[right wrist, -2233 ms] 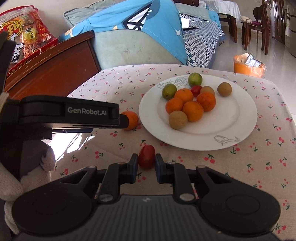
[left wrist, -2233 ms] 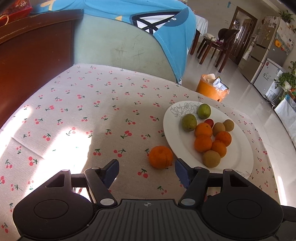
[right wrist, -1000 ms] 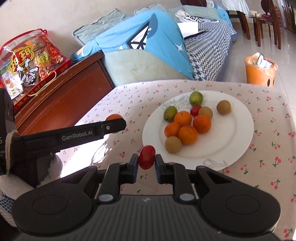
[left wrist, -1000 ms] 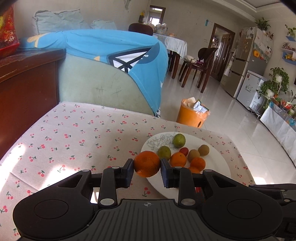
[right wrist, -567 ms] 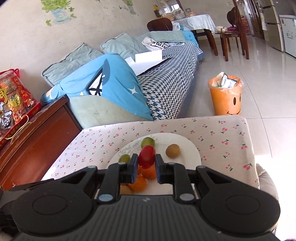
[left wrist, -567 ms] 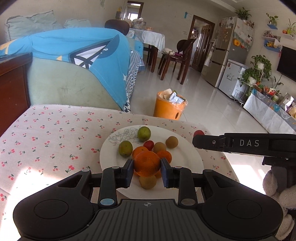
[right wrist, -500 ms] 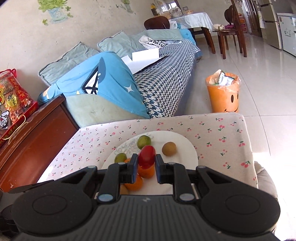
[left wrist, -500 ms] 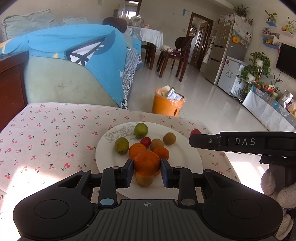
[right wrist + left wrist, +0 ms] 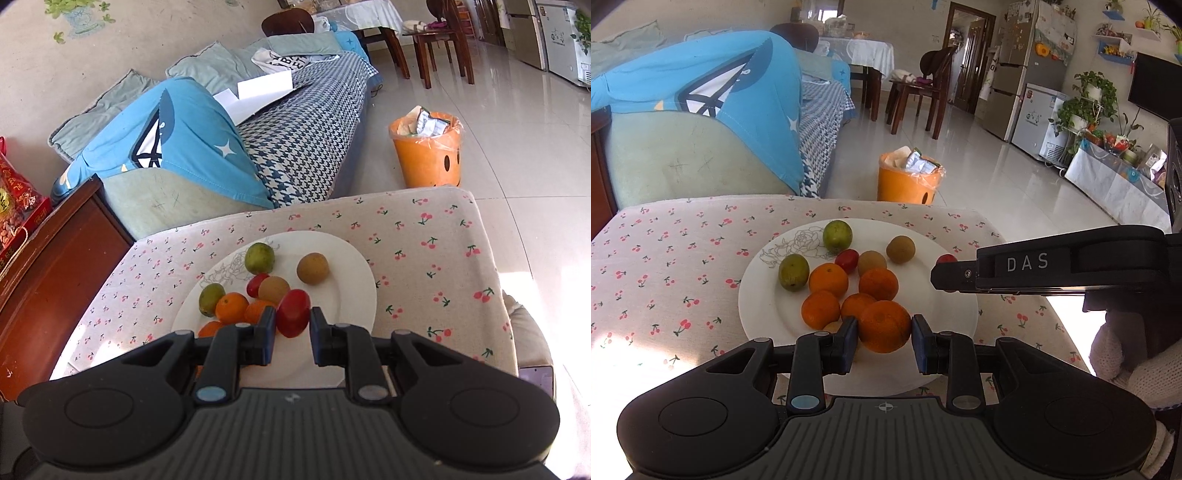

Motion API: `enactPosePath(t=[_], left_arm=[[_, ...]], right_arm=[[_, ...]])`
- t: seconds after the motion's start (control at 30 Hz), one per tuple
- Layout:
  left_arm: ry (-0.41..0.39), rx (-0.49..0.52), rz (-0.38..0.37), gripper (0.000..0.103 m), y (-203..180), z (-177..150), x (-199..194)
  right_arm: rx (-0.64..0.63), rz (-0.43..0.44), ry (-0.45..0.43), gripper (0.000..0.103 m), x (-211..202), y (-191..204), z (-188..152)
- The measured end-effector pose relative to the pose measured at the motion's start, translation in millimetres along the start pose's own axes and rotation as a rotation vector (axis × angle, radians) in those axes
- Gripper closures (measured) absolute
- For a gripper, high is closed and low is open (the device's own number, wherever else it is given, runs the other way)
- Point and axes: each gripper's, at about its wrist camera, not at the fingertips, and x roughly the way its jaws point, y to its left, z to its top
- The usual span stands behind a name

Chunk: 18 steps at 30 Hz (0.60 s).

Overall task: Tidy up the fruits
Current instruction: 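Place the orange and tomato on the plate and open both grippers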

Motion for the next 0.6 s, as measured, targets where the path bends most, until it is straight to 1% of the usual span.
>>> enactPosePath(t=[0.13, 0.2, 0.23, 0.27, 0.3, 0.33, 0.37, 0.4, 0.47, 0.5, 0.57, 0.6], left_arm=[[0.005, 0.011, 0.0, 0.074, -3.3, -1.8, 3.0], [0.006, 0.015, 0.005, 0.072, -4.6, -1.3, 3.4], [0.006, 0.019, 0.008, 0.071, -5.3, -0.7, 2.8], [0.003, 0.023, 0.012, 0.068, -5.8, -0.2, 1.3], [-0.002, 0.025, 0.018, 0.059, -6.3, 0.6, -0.3], [-0.004, 0.025, 0.027, 0.053, -6.8, 1.9, -1.7], [-0.006, 0.025, 0.035, 0.044, -7.0, 3.5, -3.6], [-0.008, 0.026, 0.039, 0.041, -7.1, 5.0, -5.3], [-0.002, 0.026, 0.047, 0.04, -7.4, 8.3, -9.1], [0.008, 0.022, 0.054, 0.033, -7.3, 9.9, -10.2], [0.033, 0.01, 0.079, 0.027, -7.0, 13.3, -12.3], [0.038, 0.007, 0.083, 0.027, -7.0, 14.0, -14.3]], right_arm=[[0.042, 0.0, 0.023, 0.084, 4.8, -6.6, -1.0], [0.053, 0.001, 0.02, 0.082, 4.9, -8.4, -0.8], [0.053, -0.001, 0.013, 0.079, 4.0, -8.3, -0.6], [0.051, -0.004, 0.006, 0.079, 2.7, -7.9, 0.1], [0.052, -0.002, 0.0, 0.079, 1.3, -7.6, 0.9], [0.055, -0.001, -0.003, 0.079, 0.4, -7.3, 1.9], [0.058, -0.001, -0.005, 0.078, -0.3, -7.4, 3.1], [0.061, -0.001, -0.008, 0.078, -1.1, -7.2, 3.9], [0.062, -0.003, -0.014, 0.075, -2.6, -6.7, 5.5], [0.061, -0.008, -0.016, 0.073, -3.4, -6.4, 6.0], [0.058, -0.021, -0.022, 0.059, -5.3, -5.9, 7.0], [0.057, -0.022, -0.024, 0.058, -6.3, -5.7, 7.4]])
